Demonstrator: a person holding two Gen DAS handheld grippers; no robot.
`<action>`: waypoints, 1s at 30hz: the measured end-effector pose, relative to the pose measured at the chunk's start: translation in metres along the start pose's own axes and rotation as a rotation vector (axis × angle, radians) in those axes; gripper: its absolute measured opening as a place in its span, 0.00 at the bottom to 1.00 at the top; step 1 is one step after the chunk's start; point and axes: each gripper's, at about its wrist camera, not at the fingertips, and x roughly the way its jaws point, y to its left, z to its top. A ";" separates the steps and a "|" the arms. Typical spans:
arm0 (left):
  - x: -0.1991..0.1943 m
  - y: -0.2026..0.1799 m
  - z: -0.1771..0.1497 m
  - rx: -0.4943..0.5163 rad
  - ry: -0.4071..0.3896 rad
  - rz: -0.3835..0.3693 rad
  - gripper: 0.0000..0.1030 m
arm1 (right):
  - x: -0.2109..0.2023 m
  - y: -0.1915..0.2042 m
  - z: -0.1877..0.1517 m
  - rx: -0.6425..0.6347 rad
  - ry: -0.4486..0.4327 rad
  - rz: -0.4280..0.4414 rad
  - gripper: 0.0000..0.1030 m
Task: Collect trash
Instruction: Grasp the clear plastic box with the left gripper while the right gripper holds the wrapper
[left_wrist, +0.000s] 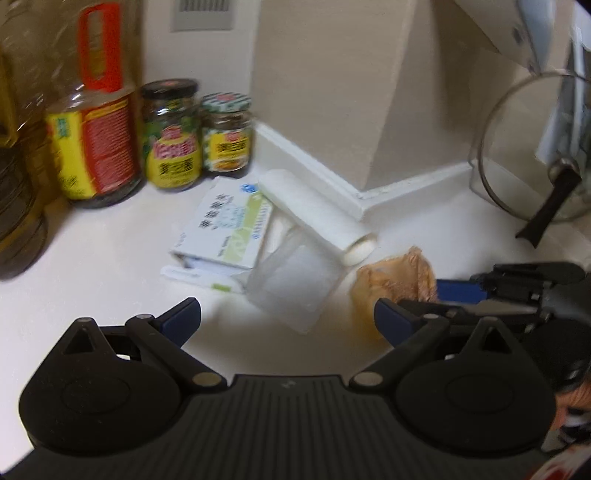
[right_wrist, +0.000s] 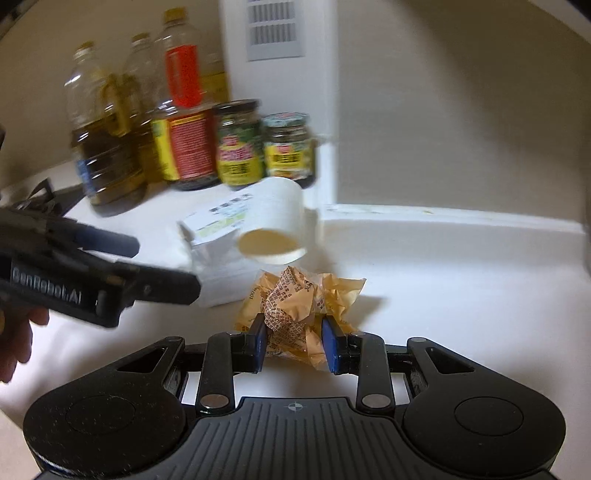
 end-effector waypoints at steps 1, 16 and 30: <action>0.002 -0.003 0.001 0.025 -0.004 -0.008 0.96 | -0.002 -0.004 -0.001 0.025 -0.003 -0.018 0.31; 0.056 -0.036 0.015 0.492 0.031 -0.091 0.83 | -0.037 -0.046 -0.020 0.172 -0.001 -0.168 0.31; 0.026 -0.038 -0.012 0.391 0.084 -0.103 0.54 | -0.050 -0.049 -0.025 0.233 -0.013 -0.198 0.31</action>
